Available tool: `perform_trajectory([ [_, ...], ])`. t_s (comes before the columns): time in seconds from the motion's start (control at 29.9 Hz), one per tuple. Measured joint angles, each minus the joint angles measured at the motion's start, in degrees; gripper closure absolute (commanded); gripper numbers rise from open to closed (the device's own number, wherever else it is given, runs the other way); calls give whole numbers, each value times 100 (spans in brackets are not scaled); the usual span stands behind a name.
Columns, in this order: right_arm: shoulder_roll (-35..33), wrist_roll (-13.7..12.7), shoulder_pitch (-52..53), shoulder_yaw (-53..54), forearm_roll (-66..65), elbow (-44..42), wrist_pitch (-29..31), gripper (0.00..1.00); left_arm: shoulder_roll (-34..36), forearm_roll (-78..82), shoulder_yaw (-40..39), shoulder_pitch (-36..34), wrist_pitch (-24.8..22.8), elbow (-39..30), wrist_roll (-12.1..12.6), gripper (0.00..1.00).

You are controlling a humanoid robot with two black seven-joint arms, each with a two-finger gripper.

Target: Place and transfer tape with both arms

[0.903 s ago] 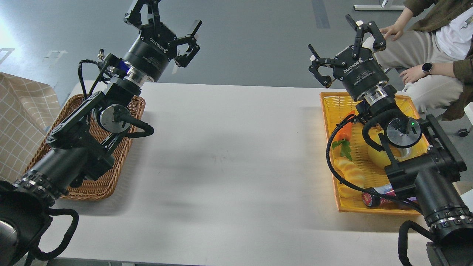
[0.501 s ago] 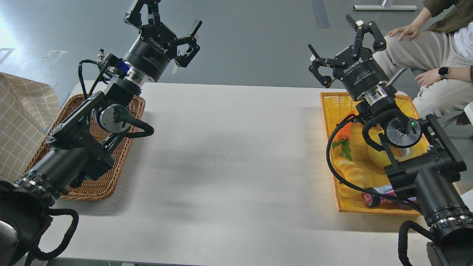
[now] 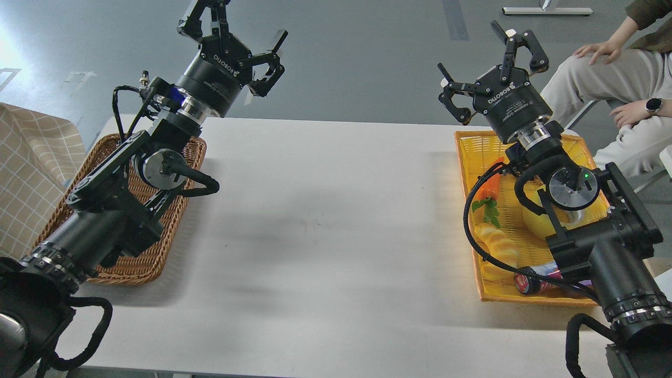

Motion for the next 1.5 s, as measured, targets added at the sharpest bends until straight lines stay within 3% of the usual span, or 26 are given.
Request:
perform_trajectory([
  [1.5,0,0,0,-1,0,16,0,0,-80,3,-4,-1,0,0,0,2],
])
